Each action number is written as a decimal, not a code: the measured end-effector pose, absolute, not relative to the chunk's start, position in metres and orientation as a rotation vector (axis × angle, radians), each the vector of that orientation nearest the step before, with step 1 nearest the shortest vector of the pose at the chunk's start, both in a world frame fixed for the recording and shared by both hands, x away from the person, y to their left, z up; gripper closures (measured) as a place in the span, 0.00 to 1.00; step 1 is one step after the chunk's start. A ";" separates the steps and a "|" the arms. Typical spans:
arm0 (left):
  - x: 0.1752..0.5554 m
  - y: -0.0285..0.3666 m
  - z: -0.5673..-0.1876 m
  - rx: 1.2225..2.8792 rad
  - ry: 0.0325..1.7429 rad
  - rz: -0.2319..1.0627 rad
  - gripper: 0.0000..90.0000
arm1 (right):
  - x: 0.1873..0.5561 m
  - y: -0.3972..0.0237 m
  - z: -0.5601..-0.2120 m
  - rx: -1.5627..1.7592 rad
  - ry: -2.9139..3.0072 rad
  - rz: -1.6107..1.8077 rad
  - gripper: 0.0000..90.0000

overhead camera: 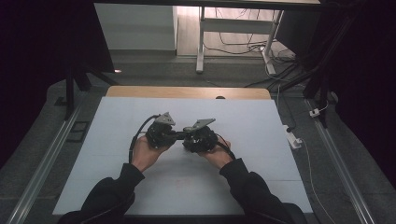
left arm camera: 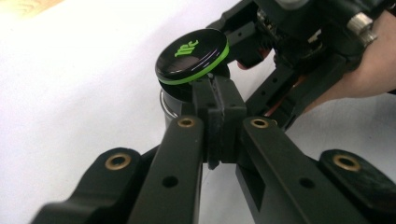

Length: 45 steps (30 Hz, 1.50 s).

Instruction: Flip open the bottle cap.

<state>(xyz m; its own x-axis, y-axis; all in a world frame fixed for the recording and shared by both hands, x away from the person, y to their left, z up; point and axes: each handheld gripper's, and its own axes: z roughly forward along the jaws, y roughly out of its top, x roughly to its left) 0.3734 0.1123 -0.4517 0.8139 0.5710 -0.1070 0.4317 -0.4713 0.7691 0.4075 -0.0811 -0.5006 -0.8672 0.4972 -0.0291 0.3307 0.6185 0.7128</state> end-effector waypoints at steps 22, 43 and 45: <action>0.398 0.116 -0.444 2.141 0.815 0.241 0.99 | 0.407 -0.081 -0.501 0.650 2.617 1.081 0.58; 0.375 0.136 -0.442 2.105 0.818 0.198 0.55 | 0.408 -0.082 -0.498 0.664 2.601 1.120 0.52; 0.372 0.138 -0.442 2.106 0.810 0.197 0.50 | 0.407 -0.082 -0.496 0.659 2.595 1.133 0.49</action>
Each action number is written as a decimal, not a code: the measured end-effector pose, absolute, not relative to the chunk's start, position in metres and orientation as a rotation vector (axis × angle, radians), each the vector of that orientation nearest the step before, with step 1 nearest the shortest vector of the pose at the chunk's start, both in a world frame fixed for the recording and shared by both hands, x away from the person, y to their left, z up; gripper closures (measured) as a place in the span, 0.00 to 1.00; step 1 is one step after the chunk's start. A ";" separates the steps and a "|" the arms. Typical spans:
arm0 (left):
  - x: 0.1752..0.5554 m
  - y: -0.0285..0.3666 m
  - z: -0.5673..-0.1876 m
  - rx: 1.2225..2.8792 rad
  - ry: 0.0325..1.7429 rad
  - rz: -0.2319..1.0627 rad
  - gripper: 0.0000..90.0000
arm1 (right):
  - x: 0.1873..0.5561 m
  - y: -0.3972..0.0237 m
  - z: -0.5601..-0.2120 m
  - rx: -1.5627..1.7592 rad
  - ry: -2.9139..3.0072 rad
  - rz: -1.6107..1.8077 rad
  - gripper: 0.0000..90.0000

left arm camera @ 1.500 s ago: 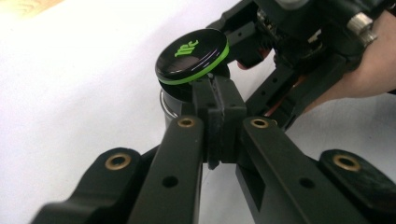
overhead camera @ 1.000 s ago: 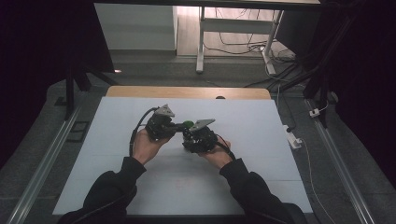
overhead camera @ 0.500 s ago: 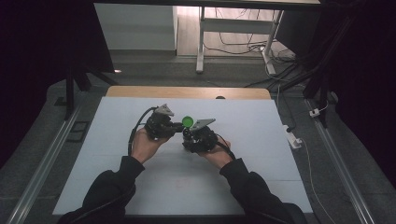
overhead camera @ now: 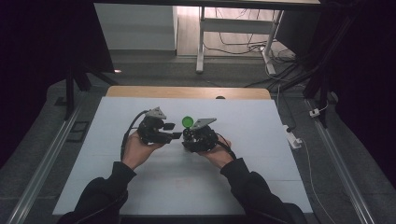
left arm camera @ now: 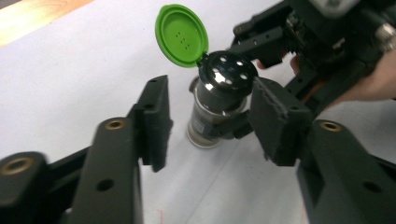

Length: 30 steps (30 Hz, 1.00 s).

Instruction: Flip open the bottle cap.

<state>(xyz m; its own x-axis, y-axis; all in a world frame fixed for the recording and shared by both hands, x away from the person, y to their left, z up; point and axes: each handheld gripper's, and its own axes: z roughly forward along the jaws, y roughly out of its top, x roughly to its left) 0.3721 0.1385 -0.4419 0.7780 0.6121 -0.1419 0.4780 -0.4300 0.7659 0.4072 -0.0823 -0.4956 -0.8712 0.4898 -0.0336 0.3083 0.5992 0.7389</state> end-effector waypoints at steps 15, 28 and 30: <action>0.346 0.160 -0.443 2.091 0.804 0.194 0.21 | 0.397 -0.087 -0.489 0.653 2.617 1.116 0.28; 0.324 0.175 -0.447 2.080 0.849 0.166 0.04 | 0.381 -0.096 -0.483 0.724 2.649 1.136 0.08; 0.320 0.176 -0.446 2.079 0.850 0.160 0.03 | 0.378 -0.099 -0.481 0.749 2.650 1.162 0.06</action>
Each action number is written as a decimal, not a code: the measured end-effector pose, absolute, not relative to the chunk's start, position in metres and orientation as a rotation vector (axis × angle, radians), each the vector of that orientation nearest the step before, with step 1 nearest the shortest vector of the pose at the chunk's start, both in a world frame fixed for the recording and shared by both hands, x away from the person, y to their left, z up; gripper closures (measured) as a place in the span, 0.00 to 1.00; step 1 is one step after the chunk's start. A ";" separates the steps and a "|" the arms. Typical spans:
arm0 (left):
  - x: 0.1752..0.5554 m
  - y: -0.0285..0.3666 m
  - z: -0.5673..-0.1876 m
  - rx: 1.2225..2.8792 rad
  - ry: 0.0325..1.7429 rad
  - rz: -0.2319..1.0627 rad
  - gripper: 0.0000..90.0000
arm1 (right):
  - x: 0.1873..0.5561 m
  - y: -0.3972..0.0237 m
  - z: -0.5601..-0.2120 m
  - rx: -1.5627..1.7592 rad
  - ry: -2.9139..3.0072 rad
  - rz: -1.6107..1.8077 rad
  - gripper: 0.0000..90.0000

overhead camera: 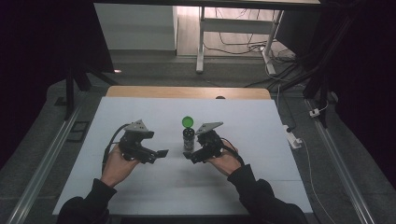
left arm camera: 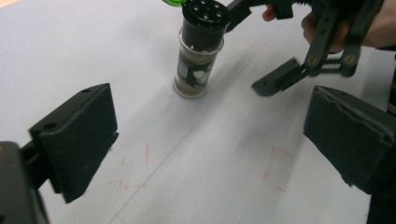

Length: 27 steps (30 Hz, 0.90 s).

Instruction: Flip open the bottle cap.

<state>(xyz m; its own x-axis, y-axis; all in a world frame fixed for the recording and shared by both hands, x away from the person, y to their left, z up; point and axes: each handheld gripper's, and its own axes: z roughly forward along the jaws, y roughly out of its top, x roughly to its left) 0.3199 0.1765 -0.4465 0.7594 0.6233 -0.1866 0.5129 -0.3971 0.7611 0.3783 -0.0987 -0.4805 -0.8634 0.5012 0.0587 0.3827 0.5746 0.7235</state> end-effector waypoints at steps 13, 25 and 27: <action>0.286 0.195 -0.451 2.021 0.880 0.145 0.00 | 0.358 -0.117 -0.473 0.746 2.685 1.189 0.01; 0.256 0.215 -0.456 2.000 0.926 0.152 0.00 | 0.333 -0.145 -0.464 0.771 2.648 1.208 0.00; 0.251 0.219 -0.458 1.996 0.940 0.152 0.00 | 0.328 -0.150 -0.463 0.775 2.637 1.202 0.00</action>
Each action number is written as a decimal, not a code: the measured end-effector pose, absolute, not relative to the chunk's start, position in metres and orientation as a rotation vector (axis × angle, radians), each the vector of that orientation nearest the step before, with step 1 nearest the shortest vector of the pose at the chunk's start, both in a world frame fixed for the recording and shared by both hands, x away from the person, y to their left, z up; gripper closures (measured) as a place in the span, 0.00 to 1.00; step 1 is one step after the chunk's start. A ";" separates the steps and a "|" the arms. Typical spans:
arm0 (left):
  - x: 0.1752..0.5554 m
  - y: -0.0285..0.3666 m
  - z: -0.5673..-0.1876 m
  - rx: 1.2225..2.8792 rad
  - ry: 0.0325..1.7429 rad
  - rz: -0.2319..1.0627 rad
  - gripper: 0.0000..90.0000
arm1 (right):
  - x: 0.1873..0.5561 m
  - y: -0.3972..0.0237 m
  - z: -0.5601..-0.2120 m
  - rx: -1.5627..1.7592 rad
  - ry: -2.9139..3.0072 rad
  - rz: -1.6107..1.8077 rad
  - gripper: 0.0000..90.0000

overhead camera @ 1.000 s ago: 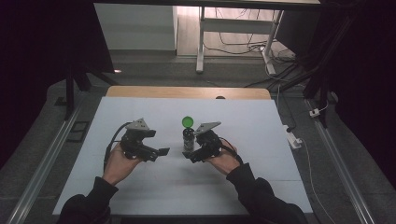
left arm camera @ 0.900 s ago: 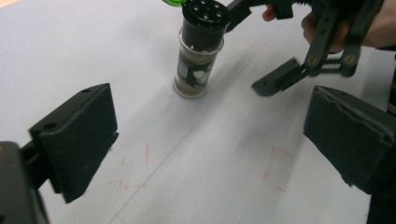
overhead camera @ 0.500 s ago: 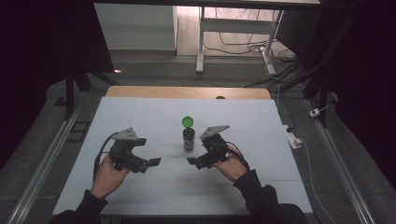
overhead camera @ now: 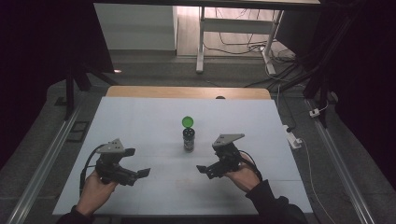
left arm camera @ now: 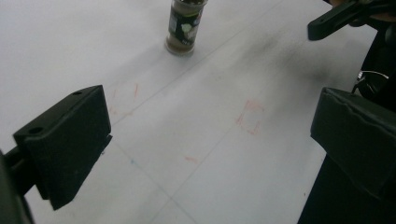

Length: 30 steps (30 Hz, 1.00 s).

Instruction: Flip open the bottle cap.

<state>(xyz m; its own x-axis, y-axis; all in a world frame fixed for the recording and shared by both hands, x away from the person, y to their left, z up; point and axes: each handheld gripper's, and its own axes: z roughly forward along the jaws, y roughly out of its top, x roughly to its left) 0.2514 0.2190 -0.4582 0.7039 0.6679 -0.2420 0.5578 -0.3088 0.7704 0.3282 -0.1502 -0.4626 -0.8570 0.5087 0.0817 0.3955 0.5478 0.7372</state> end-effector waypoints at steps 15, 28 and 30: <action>0.211 0.262 -0.468 1.919 1.056 0.184 0.00 | 0.296 -0.199 -0.454 0.855 2.525 1.159 0.00; 0.192 0.285 -0.475 1.886 1.151 0.220 0.00 | 0.277 -0.248 -0.453 1.028 2.402 1.171 0.00; 0.189 0.288 -0.476 1.887 1.164 0.230 0.00 | 0.274 -0.254 -0.452 1.053 2.386 1.174 0.00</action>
<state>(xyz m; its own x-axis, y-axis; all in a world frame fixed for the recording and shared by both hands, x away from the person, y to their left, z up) 0.1893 0.2879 -0.4761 0.5433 0.7941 -0.2723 0.6306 -0.1719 0.7569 0.2742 -0.2545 -0.4525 -0.6946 0.7164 0.0647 0.4884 0.4036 0.7737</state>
